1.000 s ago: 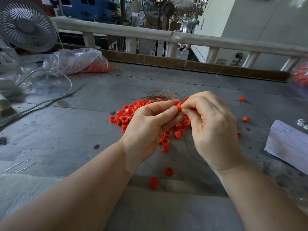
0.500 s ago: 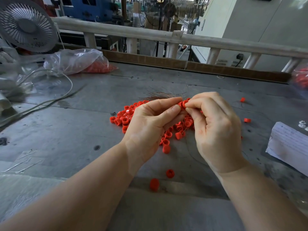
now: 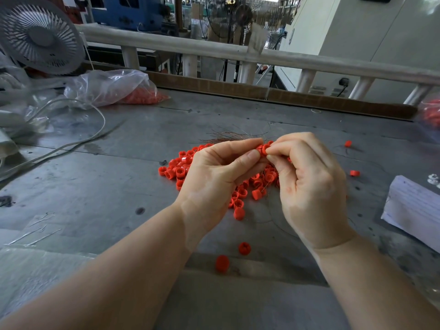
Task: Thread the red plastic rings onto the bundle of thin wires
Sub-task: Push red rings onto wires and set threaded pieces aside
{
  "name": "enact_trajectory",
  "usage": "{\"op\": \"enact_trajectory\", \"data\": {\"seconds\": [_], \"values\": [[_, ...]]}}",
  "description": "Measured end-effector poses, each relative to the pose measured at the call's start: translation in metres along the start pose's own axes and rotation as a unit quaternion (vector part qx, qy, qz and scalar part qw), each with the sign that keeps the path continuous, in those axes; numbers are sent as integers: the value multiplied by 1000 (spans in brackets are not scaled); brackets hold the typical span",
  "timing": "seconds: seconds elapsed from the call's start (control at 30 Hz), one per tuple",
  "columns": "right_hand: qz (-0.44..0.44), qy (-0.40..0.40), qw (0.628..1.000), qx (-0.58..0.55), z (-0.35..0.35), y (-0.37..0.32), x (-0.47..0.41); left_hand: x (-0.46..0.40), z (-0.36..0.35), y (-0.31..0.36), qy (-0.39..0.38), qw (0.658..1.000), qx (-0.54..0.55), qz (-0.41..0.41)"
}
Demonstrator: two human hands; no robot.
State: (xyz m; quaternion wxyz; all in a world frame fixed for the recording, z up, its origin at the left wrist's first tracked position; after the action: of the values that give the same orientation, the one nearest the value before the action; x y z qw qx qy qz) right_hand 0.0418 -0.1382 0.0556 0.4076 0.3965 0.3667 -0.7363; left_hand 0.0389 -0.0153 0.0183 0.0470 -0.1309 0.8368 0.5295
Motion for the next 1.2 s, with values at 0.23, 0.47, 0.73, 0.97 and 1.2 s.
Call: {"op": "enact_trajectory", "data": {"seconds": [0.23,0.47,0.73,0.97,1.2], "values": [[1,2,1000,2,0,-2,-2,0,0,0,-4,1000,-12,-6],[-11,-13,1000,-7,-2,-3,-4,-1,4,3,9,998,-59,-21],[-32,-30,999,-31,-4,-1,-6,0,5,5,16,994,-108,-17],[-72,-21,995,-62,-5,3,-4,0,3,-2,17,998,-28,49],[-111,-43,991,-67,-10,9,-1,-1,5,-10,38,995,-18,94]]}}
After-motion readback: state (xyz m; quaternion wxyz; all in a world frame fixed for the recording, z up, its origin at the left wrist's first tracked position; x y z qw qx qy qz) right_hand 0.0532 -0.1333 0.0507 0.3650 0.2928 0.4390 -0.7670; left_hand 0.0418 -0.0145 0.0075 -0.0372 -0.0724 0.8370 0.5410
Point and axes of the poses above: each hand's wrist, its own x-axis away from the middle knuckle, its own z-axis out of the back of the hand, y = z × x, the point moved 5 cm from there along -x, towards the middle knuckle, and after that the axes turned 8 degrees about -x, right-handed, at the moved point
